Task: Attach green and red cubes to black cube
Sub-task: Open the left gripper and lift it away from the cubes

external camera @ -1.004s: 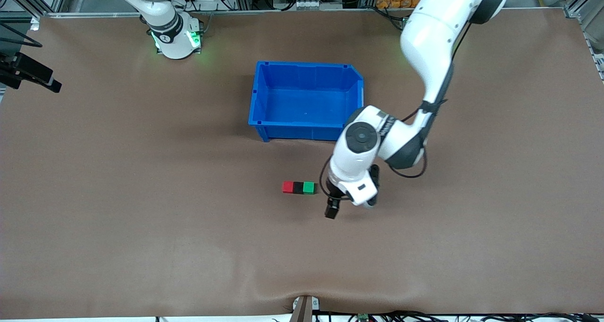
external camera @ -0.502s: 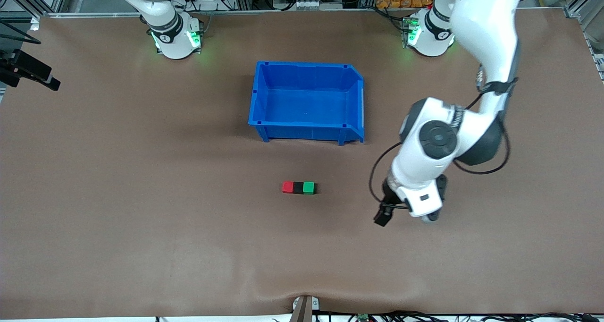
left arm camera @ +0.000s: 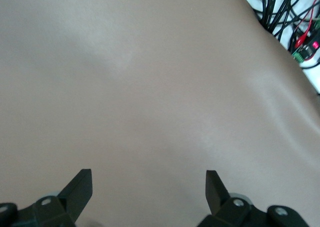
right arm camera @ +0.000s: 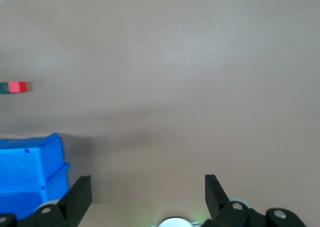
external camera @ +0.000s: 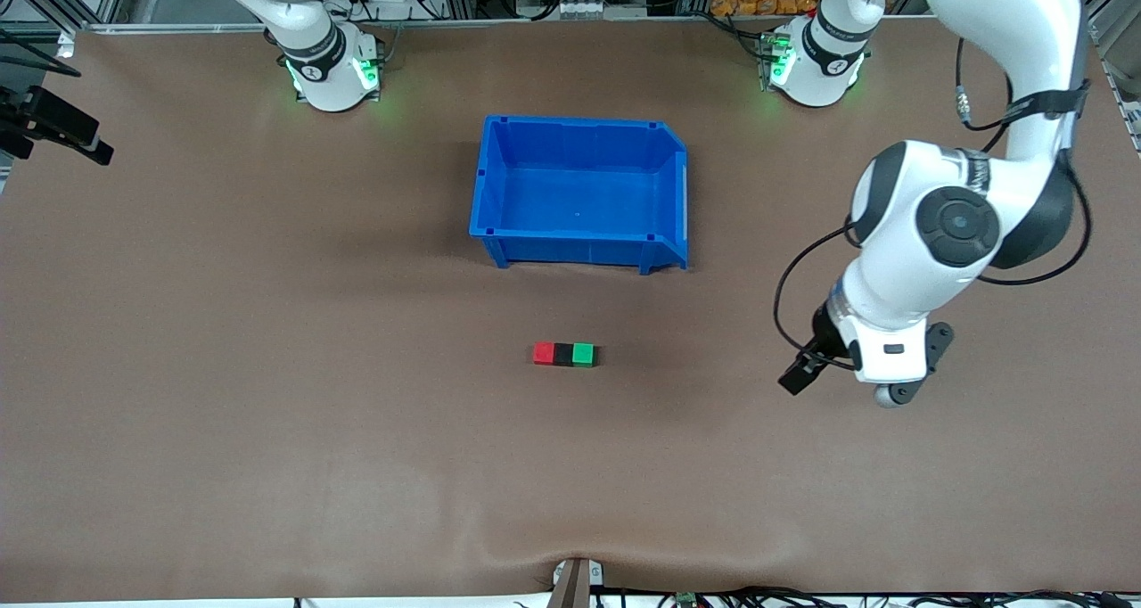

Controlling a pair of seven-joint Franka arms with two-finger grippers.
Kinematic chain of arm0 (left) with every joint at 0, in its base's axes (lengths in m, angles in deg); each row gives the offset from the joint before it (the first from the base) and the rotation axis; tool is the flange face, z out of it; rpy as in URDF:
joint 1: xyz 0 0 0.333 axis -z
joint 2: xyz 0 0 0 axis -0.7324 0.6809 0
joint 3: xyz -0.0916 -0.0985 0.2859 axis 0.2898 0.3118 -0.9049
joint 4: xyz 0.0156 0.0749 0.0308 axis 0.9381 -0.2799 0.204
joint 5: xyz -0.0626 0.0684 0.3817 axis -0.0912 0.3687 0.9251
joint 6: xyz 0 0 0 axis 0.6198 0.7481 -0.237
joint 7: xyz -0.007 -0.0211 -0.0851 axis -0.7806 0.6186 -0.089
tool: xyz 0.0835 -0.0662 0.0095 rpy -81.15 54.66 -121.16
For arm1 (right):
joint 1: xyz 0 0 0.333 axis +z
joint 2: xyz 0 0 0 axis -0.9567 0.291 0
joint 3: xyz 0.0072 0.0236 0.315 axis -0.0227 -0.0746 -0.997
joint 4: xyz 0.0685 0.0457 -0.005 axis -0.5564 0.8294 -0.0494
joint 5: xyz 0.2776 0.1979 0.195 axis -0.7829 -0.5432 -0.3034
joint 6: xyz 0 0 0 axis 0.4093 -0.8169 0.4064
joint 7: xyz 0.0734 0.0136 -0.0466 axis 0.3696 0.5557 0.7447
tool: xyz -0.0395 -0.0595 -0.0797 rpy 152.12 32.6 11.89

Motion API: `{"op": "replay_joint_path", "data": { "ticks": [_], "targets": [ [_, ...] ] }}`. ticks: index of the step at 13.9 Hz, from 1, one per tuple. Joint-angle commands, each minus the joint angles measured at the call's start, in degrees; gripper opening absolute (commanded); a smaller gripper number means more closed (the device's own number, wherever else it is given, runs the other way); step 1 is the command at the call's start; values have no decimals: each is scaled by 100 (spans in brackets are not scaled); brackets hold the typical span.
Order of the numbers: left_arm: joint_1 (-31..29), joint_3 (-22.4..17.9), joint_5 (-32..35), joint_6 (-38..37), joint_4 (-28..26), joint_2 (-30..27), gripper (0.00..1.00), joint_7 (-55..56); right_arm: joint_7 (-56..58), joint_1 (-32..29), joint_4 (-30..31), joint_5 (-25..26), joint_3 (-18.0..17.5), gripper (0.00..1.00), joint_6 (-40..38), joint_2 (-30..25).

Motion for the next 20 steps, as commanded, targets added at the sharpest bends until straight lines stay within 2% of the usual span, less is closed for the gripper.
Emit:
{"op": "replay_joint_path", "data": {
  "ticks": [1,4,10,13,16,20],
  "targets": [
    [-365,69,-145,-374,-201,-403,100,-1020,264,-113,241,271,-280,100,119,-224],
    [-761,69,-260,-883,-201,-763,100,-2391,299,-139,249,271,-245,100,102,-224],
    [-771,-10,-260,-1956,-253,-1431,100,-4125,299,-148,249,271,-245,100,84,-216],
    [-1051,-10,-260,-2448,-315,-1704,100,-5239,299,-148,249,271,-245,100,75,-207],
    [-1087,-195,-260,-2835,-306,-1968,100,-5735,299,-148,241,271,-245,100,102,-172],
    [-1122,-195,-242,-3354,-289,-2320,100,-6138,299,-104,241,262,-263,100,111,-145]
  ]
}}
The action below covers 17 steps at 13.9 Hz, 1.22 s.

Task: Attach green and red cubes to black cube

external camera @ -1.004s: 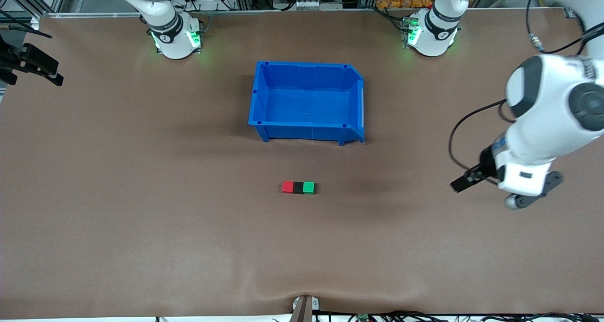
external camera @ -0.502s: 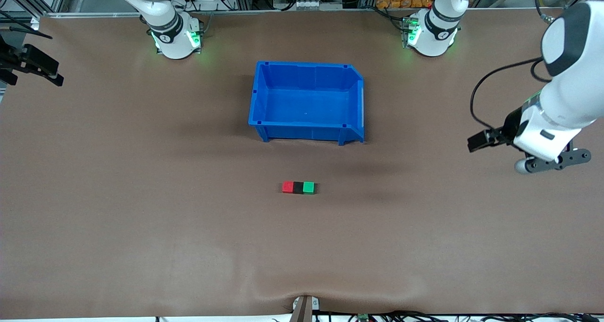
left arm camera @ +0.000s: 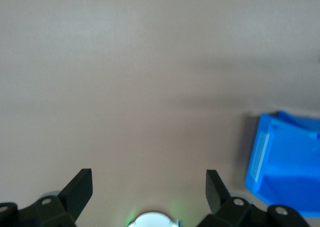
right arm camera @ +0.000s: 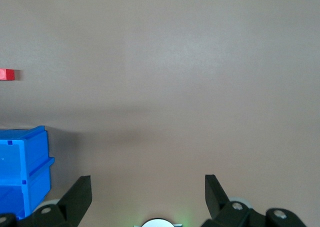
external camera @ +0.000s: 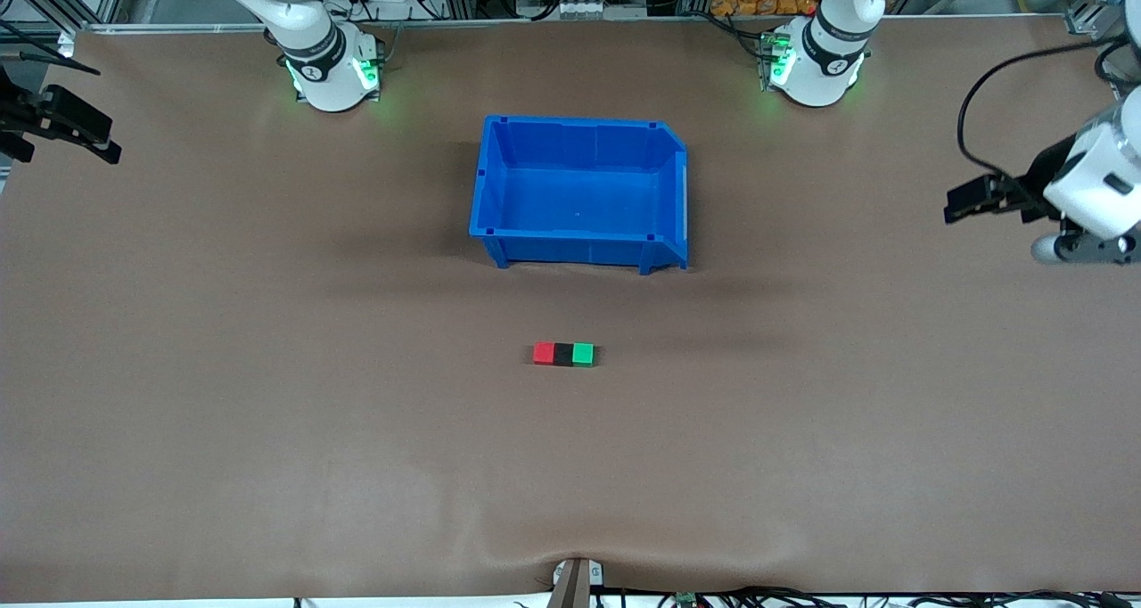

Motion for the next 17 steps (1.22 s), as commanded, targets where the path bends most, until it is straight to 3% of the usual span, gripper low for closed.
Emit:
{"op": "replay_joint_path", "data": {
  "ticks": [1,17],
  "targets": [
    [-49,11,-11,-118,-170,-344,100,-491,78,-79,130,49,-103,100,48,-114],
    [-32,64,156,111,-187,-476,100,-950,69,-78,77,5,-111,100,338,-88]
  ]
}}
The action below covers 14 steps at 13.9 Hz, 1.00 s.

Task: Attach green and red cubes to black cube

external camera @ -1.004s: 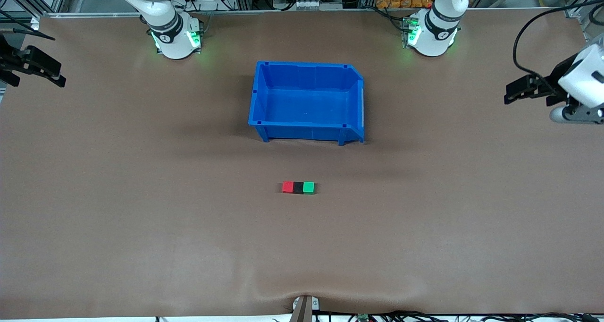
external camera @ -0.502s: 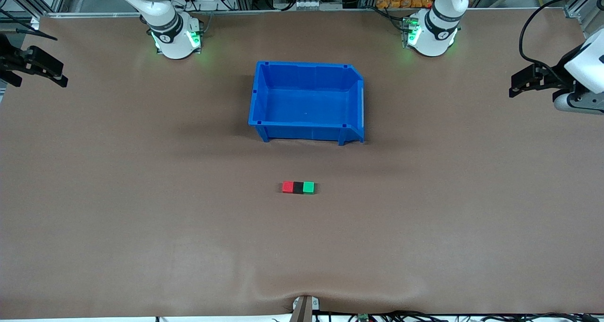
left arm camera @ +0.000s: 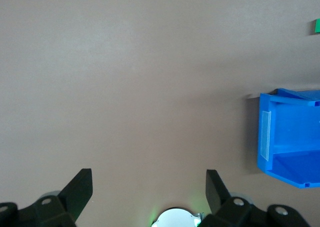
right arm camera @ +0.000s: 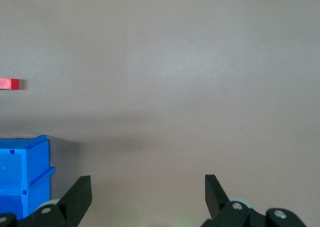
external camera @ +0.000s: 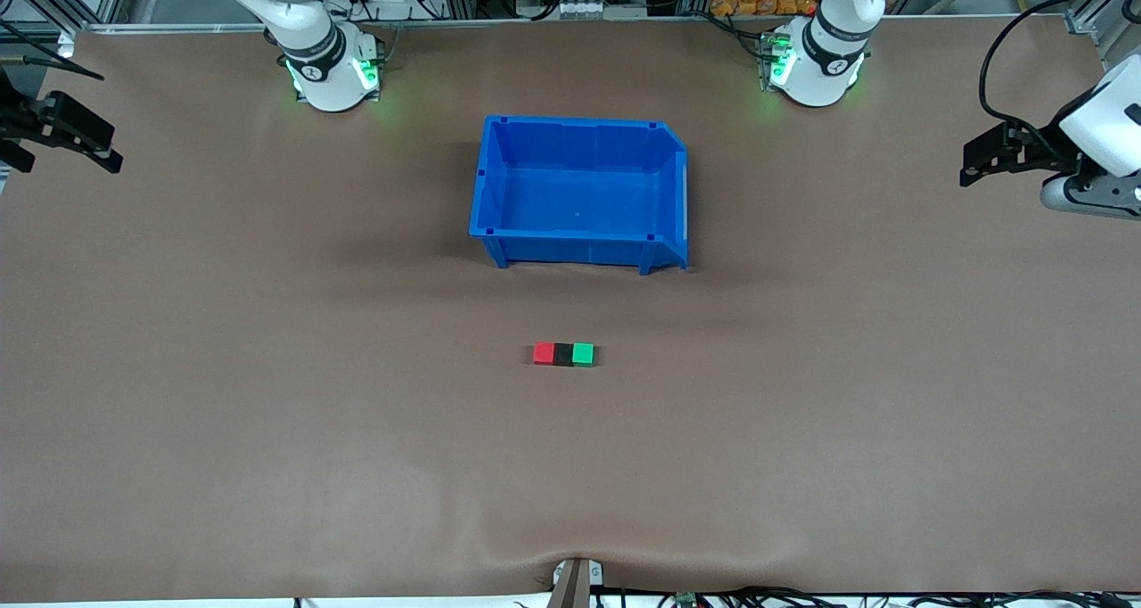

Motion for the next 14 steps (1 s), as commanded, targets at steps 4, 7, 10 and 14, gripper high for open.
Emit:
{"op": "replay_joint_path", "data": {
  "ticks": [4,7,10,14],
  "targets": [
    [-2,14,112,110,-113,-141,100,-28,53,-18,74,-4,-69,100,-10,-70],
    [15,23,121,110,-113,-132,100,164,53,0,57,-4,-69,100,16,-70],
    [15,58,121,119,-104,-132,100,183,53,-9,66,-4,-78,100,7,-79],
    [15,58,121,119,-104,-132,100,183,53,-53,109,-4,-51,100,-11,-61]
  ]
}}
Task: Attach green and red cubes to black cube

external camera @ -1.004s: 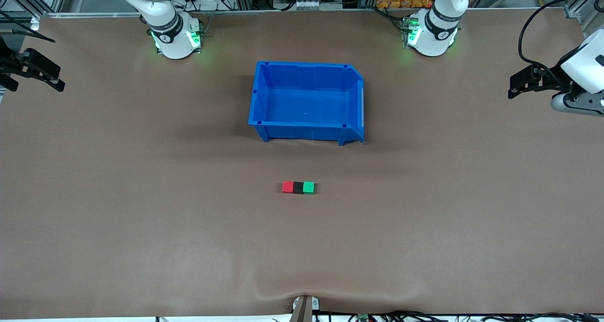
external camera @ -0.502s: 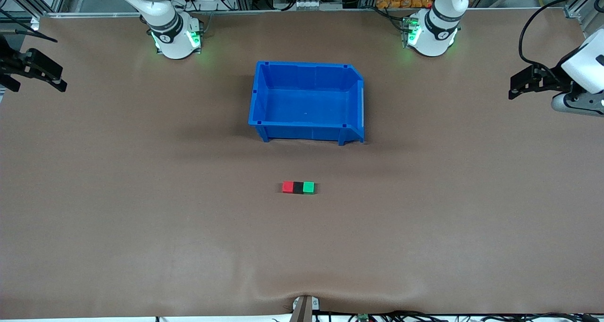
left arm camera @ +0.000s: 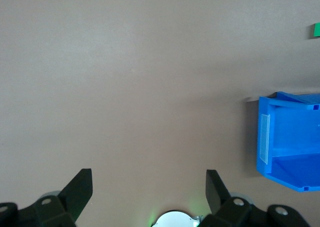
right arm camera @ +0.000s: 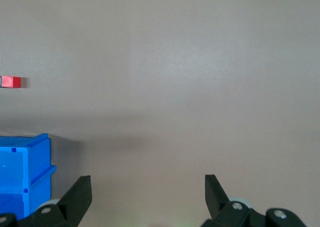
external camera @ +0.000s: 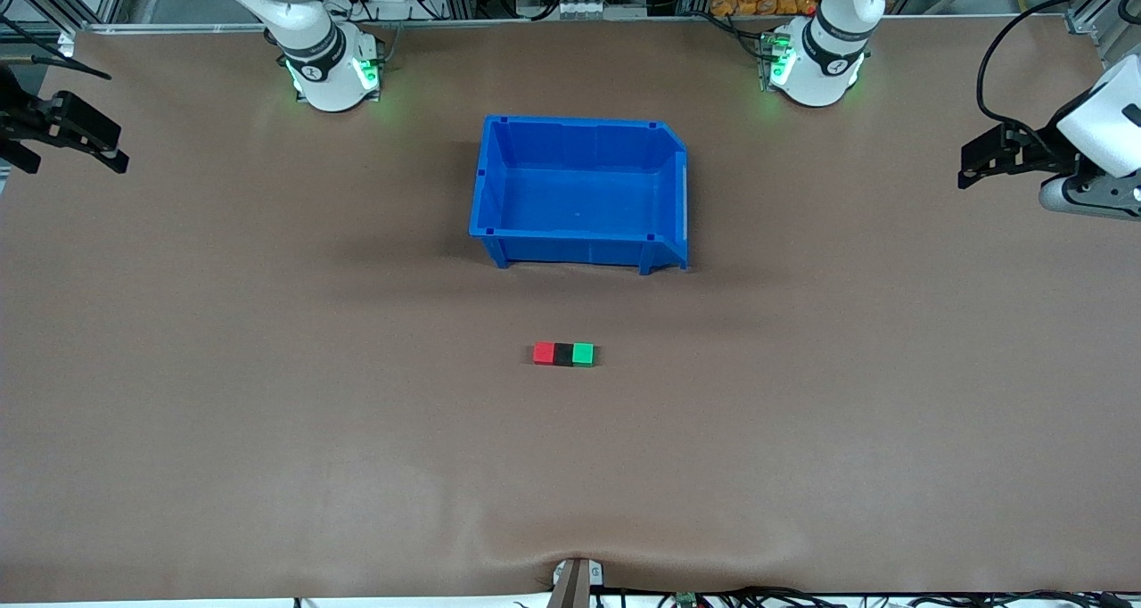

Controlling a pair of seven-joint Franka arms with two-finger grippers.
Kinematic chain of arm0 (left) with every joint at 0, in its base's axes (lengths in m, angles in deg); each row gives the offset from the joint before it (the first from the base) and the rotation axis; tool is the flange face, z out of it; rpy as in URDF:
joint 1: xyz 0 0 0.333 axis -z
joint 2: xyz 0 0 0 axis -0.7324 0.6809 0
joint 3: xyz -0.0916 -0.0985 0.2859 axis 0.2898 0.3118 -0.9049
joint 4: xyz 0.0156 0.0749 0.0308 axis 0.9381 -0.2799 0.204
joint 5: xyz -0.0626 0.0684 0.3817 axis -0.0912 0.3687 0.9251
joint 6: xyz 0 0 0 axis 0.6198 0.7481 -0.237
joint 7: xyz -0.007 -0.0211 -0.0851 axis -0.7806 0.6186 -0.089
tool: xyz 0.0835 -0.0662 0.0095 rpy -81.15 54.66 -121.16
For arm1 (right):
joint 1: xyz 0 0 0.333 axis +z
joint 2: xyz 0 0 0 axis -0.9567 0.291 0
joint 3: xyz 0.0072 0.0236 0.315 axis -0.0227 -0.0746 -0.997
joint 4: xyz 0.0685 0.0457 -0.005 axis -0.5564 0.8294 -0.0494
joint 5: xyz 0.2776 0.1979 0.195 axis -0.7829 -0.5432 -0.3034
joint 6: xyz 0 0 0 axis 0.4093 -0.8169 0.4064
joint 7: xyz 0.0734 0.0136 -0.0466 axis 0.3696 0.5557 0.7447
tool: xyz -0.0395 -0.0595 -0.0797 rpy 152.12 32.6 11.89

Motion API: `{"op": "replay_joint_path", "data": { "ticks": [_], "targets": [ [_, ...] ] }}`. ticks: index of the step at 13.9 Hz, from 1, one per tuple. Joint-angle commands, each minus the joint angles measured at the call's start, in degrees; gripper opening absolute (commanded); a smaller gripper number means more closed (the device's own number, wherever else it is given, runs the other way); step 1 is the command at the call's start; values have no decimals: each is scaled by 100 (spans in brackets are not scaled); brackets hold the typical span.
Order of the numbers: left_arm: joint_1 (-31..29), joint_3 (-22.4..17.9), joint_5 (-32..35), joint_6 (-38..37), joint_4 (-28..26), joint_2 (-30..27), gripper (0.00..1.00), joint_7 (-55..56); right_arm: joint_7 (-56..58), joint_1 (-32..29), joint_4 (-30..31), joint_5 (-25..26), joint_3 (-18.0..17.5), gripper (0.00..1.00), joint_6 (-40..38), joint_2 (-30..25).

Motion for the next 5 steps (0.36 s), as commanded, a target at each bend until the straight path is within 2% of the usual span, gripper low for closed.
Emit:
{"op": "replay_joint_path", "data": {
  "ticks": [1,5],
  "targets": [
    [3,36,119,59,-104,-132,100,85,44,-92,98,-2,-12,100,17,-54],
    [3,45,127,59,-105,-132,100,85,35,-128,45,-19,75,100,-1,-80]
  ]
}}
